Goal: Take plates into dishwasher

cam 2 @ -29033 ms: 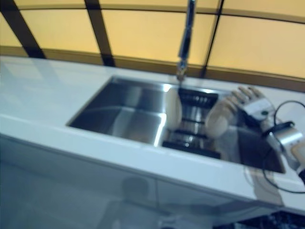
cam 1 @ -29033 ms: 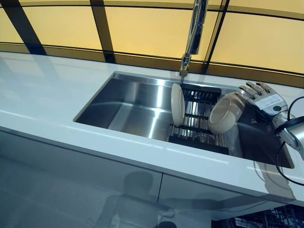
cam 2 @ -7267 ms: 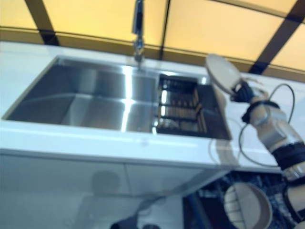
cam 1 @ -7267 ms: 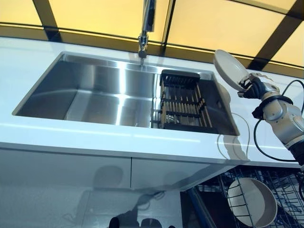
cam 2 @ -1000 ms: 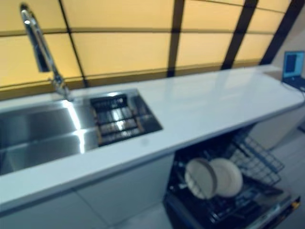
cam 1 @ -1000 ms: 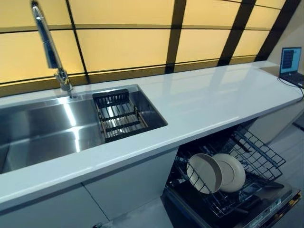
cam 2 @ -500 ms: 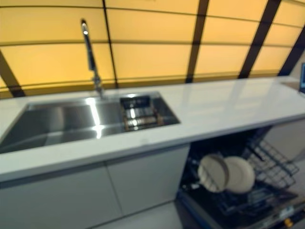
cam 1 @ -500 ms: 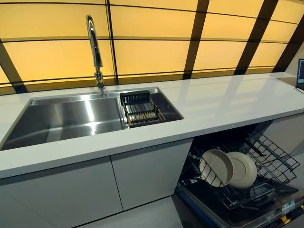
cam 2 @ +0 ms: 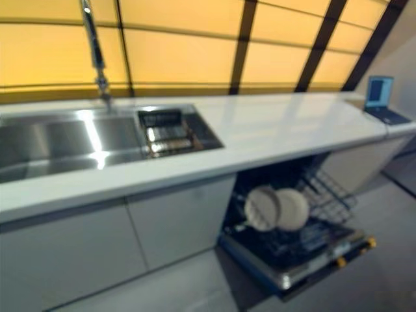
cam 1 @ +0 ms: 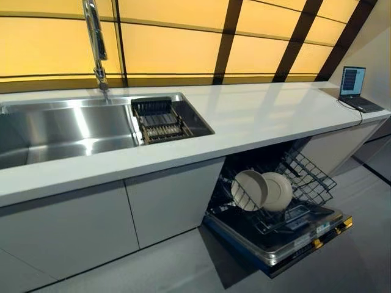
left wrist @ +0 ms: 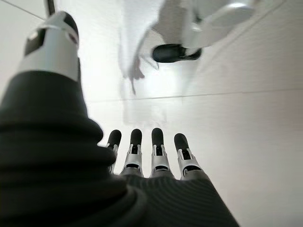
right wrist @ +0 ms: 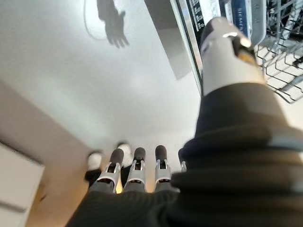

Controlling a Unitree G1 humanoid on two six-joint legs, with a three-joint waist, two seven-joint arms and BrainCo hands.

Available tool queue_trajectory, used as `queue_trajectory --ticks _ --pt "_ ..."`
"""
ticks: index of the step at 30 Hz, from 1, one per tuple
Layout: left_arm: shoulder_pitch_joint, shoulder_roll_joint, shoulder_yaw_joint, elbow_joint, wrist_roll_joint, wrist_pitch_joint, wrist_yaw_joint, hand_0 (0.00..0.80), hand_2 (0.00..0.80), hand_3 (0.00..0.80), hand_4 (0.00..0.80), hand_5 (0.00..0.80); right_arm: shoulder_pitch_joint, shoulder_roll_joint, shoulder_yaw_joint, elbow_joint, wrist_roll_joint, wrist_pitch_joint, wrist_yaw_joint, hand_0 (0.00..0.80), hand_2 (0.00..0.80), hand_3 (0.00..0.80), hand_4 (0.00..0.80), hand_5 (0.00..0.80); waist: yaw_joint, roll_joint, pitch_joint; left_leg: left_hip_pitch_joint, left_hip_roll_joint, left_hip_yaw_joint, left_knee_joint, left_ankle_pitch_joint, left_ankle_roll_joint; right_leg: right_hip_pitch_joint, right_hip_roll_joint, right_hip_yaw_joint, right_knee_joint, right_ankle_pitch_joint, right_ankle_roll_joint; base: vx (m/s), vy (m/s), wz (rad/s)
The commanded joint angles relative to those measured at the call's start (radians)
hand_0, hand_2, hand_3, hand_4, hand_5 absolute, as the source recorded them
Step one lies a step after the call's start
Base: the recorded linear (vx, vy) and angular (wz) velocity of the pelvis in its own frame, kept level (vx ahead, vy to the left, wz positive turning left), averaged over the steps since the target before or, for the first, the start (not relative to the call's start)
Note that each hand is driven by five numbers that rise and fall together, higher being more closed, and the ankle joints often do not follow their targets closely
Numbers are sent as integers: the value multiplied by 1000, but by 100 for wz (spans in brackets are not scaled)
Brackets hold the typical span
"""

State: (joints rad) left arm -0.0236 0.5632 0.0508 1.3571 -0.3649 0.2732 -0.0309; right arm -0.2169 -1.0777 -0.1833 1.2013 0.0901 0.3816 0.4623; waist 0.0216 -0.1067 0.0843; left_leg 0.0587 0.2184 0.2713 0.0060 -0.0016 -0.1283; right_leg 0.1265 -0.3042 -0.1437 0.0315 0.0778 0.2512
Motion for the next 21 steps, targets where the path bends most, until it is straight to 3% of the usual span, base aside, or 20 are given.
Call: queue_trajectory --ticks 1,2,4,6,8,11,15,17,18,20,21 --pt "4 46 83 19 23 2 11 0 0 0 0 0 -16 2 41 -16 -8 -25 -26 0 0 0 0 0 -8 -17 -19 -38 -34 -66 59 -47 48 -110 -88 61 12 233 8 -229 -303 -40" --pt "-13 52 77 8 4 -7 17 0 0 0 0 0 -19 7 49 -27 7 -20 -31 0 0 0 0 0 -6 -15 -4 -80 2 -80 106 -43 39 -114 -52 70 38 125 -1 -285 -343 -18" --pt "-36 50 78 -8 -45 -18 30 0 0 0 0 0 -10 19 54 -51 35 0 -45 0 0 0 0 0 2 -23 11 -143 20 -106 168 -42 30 -112 -27 54 65 54 -8 -267 -285 21" --pt "-75 33 64 -39 -117 -24 37 0 0 0 0 0 16 44 46 -84 62 29 -60 0 0 0 0 0 2 -17 25 -178 27 -127 166 -3 15 -102 11 41 61 0 -15 -373 -259 20" --pt "-104 -8 44 -44 -107 -63 13 0 0 0 0 0 40 84 30 -89 99 30 -116 0 0 0 0 0 1 -4 32 -172 12 -137 79 48 5 -80 55 29 27 -29 -21 -357 -171 11" --pt "-114 -18 24 -34 -82 -68 12 0 0 0 0 0 26 114 45 -88 116 65 -118 0 0 0 0 0 10 8 23 -159 -14 -155 -4 85 3 -52 79 22 10 -55 -23 -217 -97 34" --pt "-119 -7 22 -29 -96 -53 11 0 0 0 0 0 20 163 60 -82 137 76 -170 0 0 0 0 0 13 24 19 -150 -23 -153 -37 101 3 -47 96 7 31 -97 -41 -219 -132 -1" --pt "-113 -13 10 -28 -103 -55 18 0 0 0 0 0 24 210 61 -71 210 72 -258 0 0 0 0 0 34 41 21 -184 -34 -175 -63 136 -4 -26 135 -8 43 -144 -78 -231 -210 9" --pt "-111 -14 7 -29 -104 -54 17 0 0 0 0 0 24 216 61 -70 219 71 -263 0 0 0 0 0 36 42 22 -190 -35 -181 -65 140 -5 -23 140 -13 46 -150 -82 -197 -246 17" --pt "-62 -30 25 -36 -117 -71 13 0 0 0 0 0 18 247 58 -65 280 60 -310 0 0 0 0 0 62 68 39 -245 -46 -209 -85 194 -21 7 213 -9 44 -192 -141 -110 -226 10" --pt "-52 -34 29 -37 -120 -74 11 0 0 0 0 0 15 251 56 -67 296 60 -326 0 0 0 0 0 66 72 44 -256 -48 -207 -88 199 -22 11 225 -7 41 -196 -150 -109 -215 3"
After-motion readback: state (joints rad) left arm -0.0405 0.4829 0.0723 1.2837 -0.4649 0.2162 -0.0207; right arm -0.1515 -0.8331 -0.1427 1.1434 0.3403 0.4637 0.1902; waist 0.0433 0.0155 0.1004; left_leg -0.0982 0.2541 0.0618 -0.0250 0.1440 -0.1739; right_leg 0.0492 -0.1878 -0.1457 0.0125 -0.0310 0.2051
